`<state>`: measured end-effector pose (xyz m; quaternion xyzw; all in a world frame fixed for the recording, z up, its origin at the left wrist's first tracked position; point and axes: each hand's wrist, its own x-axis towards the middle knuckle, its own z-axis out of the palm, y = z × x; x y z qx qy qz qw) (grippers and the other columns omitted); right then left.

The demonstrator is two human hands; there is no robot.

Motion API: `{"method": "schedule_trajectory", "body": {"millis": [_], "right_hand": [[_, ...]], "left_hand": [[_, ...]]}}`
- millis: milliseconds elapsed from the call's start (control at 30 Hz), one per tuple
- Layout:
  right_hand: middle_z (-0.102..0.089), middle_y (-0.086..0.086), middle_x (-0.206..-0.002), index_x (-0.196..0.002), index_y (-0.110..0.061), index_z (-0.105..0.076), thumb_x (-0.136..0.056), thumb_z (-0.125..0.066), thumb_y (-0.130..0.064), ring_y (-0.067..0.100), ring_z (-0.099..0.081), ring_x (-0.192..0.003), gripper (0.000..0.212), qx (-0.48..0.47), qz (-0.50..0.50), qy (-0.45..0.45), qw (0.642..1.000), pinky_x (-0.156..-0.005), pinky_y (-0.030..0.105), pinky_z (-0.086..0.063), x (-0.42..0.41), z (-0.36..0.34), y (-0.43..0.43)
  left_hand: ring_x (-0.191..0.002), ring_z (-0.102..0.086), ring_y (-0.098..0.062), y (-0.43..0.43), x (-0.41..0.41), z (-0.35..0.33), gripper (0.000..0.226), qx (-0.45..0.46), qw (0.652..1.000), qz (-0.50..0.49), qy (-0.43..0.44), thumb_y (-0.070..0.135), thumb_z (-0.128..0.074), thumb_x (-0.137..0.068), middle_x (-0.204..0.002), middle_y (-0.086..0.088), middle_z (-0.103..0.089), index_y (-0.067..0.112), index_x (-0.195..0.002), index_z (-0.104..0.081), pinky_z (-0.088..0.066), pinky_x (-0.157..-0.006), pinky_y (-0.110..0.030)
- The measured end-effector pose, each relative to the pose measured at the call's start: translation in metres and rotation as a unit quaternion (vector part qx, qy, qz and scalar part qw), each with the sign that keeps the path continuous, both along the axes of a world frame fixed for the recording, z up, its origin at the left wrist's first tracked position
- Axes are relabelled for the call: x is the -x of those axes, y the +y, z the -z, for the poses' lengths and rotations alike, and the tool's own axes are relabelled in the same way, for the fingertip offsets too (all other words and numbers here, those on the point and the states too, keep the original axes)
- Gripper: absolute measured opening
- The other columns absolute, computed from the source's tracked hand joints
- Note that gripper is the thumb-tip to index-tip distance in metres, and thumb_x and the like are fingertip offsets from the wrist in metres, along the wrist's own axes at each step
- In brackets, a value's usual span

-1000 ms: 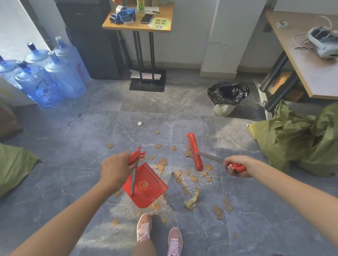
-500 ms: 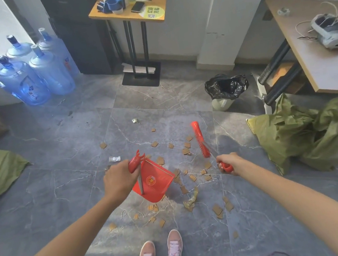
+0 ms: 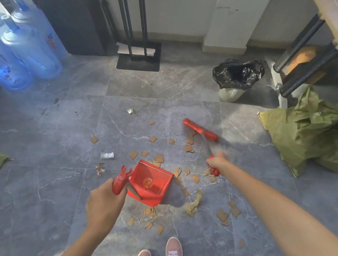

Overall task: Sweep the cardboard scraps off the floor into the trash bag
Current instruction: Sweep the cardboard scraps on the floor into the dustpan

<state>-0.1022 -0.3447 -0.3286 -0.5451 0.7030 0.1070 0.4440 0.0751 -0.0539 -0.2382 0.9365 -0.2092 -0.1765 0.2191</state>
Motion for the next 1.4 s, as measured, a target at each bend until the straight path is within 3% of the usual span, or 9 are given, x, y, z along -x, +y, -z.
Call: {"method": "schedule_trajectory", "body": {"millis": [133, 233, 367, 500, 633, 800, 1033, 1200, 1400], "right_hand": [[-0.048, 0.013, -0.060, -0.078, -0.001, -0.047, -0.086, -0.046, 0.007, 0.022, -0.047, -0.045, 0.011, -0.005, -0.054, 0.033, 0.998, -0.038, 0.022, -0.036, 0.003, 0.027, 0.028], [-0.057, 0.015, -0.089, -0.102, -0.002, -0.051, -0.090, -0.043, 0.002, 0.027, -0.054, -0.071, 0.016, -0.004, -0.107, 0.059, 0.993, -0.052, 0.037, -0.049, 0.016, 0.032, 0.066], [-0.062, 0.015, -0.111, -0.115, 0.001, -0.055, -0.093, -0.046, -0.004, 0.029, -0.064, -0.097, 0.025, -0.030, -0.170, 0.066, 0.983, -0.074, 0.033, -0.051, 0.042, 0.013, 0.115], [-0.058, 0.010, -0.090, -0.096, -0.009, -0.050, -0.094, -0.049, -0.014, 0.025, -0.059, -0.074, 0.006, -0.061, -0.166, 0.050, 0.983, -0.072, 0.037, -0.056, 0.062, -0.014, 0.149], [-0.054, 0.007, -0.066, -0.106, -0.004, -0.053, -0.093, -0.047, -0.015, 0.016, -0.050, -0.042, 0.018, -0.110, -0.074, -0.004, 0.991, -0.034, 0.021, -0.039, 0.077, -0.041, 0.170], [-0.044, 0.007, -0.051, -0.072, -0.009, -0.049, -0.090, -0.048, -0.008, 0.015, -0.041, -0.035, 0.019, -0.134, 0.032, -0.072, 0.988, -0.034, 0.016, -0.034, 0.096, -0.082, 0.170], [-0.043, 0.006, -0.055, -0.081, -0.004, -0.053, -0.090, -0.045, 0.001, 0.010, -0.037, -0.030, 0.013, -0.108, 0.078, -0.084, 0.987, -0.032, 0.015, -0.033, 0.149, -0.113, 0.138], [-0.040, 0.006, -0.052, -0.069, -0.005, -0.046, -0.090, -0.043, 0.002, 0.009, -0.034, -0.023, 0.022, -0.069, 0.076, -0.049, 0.994, -0.031, 0.014, -0.031, 0.171, -0.125, 0.097], [-0.040, 0.004, -0.031, -0.065, -0.004, -0.043, -0.087, -0.043, 0.003, 0.012, -0.031, -0.016, 0.024, -0.076, 0.047, 0.034, 0.995, -0.029, 0.009, -0.027, 0.171, -0.112, 0.075]], "left_hand": [[-0.050, -0.050, -0.027, -0.010, 0.005, -0.001, 0.044, -0.010, 0.999, 0.045, -0.009, 0.048, -0.057, -0.086, -0.047, 0.002, -0.049, 0.021, -0.055, -0.039, -0.030, -0.047, -0.030], [-0.049, -0.046, -0.027, -0.012, 0.009, -0.008, 0.044, -0.022, 0.995, 0.091, -0.024, 0.046, -0.059, -0.085, -0.046, 0.005, -0.046, 0.028, -0.056, -0.031, -0.031, -0.048, -0.030], [-0.047, -0.047, -0.025, -0.008, 0.010, -0.017, 0.044, -0.020, 0.994, 0.107, -0.030, 0.046, -0.060, -0.085, -0.045, 0.005, -0.046, 0.031, -0.057, -0.029, -0.032, -0.047, -0.029], [-0.045, -0.049, -0.020, -0.006, 0.013, -0.027, 0.043, -0.015, 0.993, 0.110, -0.030, 0.045, -0.059, -0.086, -0.046, 0.004, -0.048, 0.028, -0.057, -0.032, -0.030, -0.046, -0.028], [-0.050, -0.052, -0.024, 0.002, 0.020, -0.036, 0.038, -0.032, 0.992, 0.114, -0.034, 0.046, -0.057, -0.087, -0.050, 0.002, -0.052, 0.023, -0.063, -0.039, -0.034, -0.049, -0.030], [-0.048, -0.049, -0.022, 0.017, 0.026, -0.048, 0.037, -0.039, 0.990, 0.129, -0.051, 0.045, -0.059, -0.087, -0.049, 0.004, -0.049, 0.023, -0.064, -0.040, -0.031, -0.049, -0.028], [-0.050, -0.049, -0.021, 0.025, 0.025, -0.075, 0.040, -0.048, 0.987, 0.135, -0.079, 0.046, -0.056, -0.088, -0.052, 0.002, -0.052, 0.014, -0.064, -0.050, -0.029, -0.049, -0.028], [-0.050, -0.047, -0.022, 0.024, 0.030, -0.082, 0.038, -0.032, 0.984, 0.152, -0.084, 0.043, -0.059, -0.087, -0.049, 0.009, -0.042, 0.024, -0.061, -0.038, -0.032, -0.051, -0.027], [-0.047, -0.045, -0.021, 0.025, 0.033, -0.080, 0.040, -0.008, 0.982, 0.160, -0.104, 0.043, -0.060, -0.086, -0.046, 0.011, -0.039, 0.029, -0.060, -0.034, -0.028, -0.047, -0.025]]}}
